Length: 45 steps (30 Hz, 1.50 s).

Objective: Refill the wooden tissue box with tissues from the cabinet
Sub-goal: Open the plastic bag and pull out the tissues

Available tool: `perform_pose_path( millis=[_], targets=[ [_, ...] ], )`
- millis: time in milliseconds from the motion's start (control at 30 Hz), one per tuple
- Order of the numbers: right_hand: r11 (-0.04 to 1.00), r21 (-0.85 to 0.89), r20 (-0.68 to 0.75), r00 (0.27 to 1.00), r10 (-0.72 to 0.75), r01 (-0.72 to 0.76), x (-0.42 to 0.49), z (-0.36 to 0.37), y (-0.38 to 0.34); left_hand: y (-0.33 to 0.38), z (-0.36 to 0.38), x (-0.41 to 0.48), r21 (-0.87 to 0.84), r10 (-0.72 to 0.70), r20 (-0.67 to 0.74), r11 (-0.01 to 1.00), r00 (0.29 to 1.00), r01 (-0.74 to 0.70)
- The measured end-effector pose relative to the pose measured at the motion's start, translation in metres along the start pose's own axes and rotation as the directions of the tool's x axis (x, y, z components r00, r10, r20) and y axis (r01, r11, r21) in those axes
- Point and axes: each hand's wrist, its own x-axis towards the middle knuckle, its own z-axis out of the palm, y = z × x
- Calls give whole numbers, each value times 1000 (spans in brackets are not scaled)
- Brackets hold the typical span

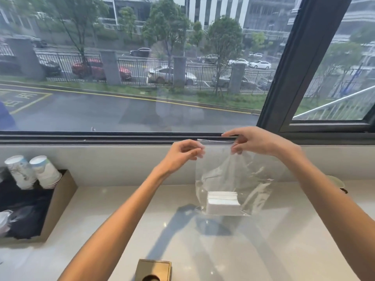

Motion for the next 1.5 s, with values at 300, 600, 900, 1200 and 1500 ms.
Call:
perform_pose_path(
  millis=[300, 600, 900, 1200, 1500],
  targets=[
    [957, 111, 272, 935, 229, -267, -18, 97, 90, -113, 77, -58, -118, -279, 130, 948, 951, 294],
    [988, -96, -487, 872, 57, -119, -38, 229, 116, -180, 92, -87, -113, -479, 76, 867, 874, 485],
    [982, -186, -489, 862, -131, 44, -38, 297, 89, -176, 86, -85, -9, -409, 110, 911, 906, 412],
    [954, -301, -578, 793, -193, 13, -11, 293, 94, -176, 78, -65, 141, -385, 78, 917, 920, 372],
    [996, -78, -480, 874, -71, 38, 2, 264, 95, -173, 76, -52, 144, -368, 23, 921, 929, 362]
  ],
)
